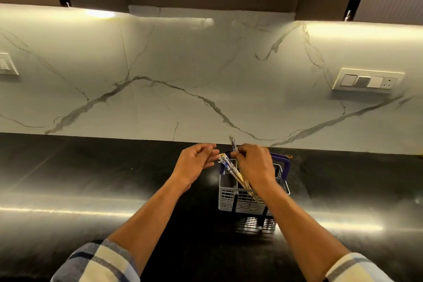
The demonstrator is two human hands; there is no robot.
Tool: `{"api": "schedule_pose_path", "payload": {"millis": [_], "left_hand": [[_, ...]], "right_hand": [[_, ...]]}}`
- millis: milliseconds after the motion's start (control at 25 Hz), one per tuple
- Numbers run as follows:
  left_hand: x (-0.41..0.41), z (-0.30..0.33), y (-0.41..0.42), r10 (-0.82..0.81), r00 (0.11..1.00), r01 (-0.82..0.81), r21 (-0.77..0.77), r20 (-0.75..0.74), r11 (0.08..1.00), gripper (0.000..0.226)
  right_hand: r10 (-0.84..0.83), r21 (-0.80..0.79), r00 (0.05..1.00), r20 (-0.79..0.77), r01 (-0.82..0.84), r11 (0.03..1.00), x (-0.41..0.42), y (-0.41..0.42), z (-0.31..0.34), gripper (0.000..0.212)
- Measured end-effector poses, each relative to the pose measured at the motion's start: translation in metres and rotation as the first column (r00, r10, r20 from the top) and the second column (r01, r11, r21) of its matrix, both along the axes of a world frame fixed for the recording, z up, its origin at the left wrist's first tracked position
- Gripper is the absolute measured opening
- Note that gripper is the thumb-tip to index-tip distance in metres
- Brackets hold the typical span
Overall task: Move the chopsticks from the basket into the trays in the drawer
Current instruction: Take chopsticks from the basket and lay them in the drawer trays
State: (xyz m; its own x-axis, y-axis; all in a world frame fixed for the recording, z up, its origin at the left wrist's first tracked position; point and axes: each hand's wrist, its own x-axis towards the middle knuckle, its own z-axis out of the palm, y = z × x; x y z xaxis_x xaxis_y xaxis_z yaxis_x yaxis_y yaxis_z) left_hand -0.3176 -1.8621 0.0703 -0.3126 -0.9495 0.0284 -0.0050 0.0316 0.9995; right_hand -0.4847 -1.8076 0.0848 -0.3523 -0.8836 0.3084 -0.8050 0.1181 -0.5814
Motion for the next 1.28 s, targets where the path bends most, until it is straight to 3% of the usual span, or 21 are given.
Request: {"api": "schedule_pose_path", "payload": {"millis": [160,320,480,720,960,1120,1280], "left_hand": [[-0.004,0.065,0.012,-0.153,0.985,0.136,-0.203,-0.075,0.97,0.037],[-0.006,0.117,0.029,-0.194,0.958,0.267,-0.418,0.21,0.868,0.056],[0.0,0.122,0.046,-0.194,0.956,0.274,-0.434,0.219,0.858,0.061],[0.008,0.106,0.069,-0.194,0.959,0.267,-0.437,0.206,0.859,0.043],[0.01,0.079,0.093,-0.232,0.962,0.268,-0.349,0.142,0.898,0.039],[0.008,0.03,0.115,-0.278,0.96,0.28,-0.186,0.038,0.942,0.039],[0.007,-0.034,0.141,-0.244,0.969,0.244,0.014,-0.043,0.97,0.037]], "right_hand": [[0.192,-0.043,0.964,0.184,-0.187,0.981,-0.01,0.008,0.079,0.017],[0.392,-0.062,0.843,0.368,-0.399,0.915,-0.01,0.029,0.12,0.011],[0.439,-0.037,0.799,0.41,-0.467,0.884,-0.003,0.053,0.124,0.007],[0.391,0.045,0.785,0.48,-0.466,0.883,0.005,0.078,0.107,0.012],[0.312,0.035,0.768,0.56,-0.397,0.917,0.01,0.108,0.064,0.014],[0.251,0.07,0.679,0.69,-0.408,0.91,0.01,0.138,-0.017,0.012],[0.086,0.214,0.662,0.744,-0.359,0.909,0.017,0.172,-0.088,0.014]]}}
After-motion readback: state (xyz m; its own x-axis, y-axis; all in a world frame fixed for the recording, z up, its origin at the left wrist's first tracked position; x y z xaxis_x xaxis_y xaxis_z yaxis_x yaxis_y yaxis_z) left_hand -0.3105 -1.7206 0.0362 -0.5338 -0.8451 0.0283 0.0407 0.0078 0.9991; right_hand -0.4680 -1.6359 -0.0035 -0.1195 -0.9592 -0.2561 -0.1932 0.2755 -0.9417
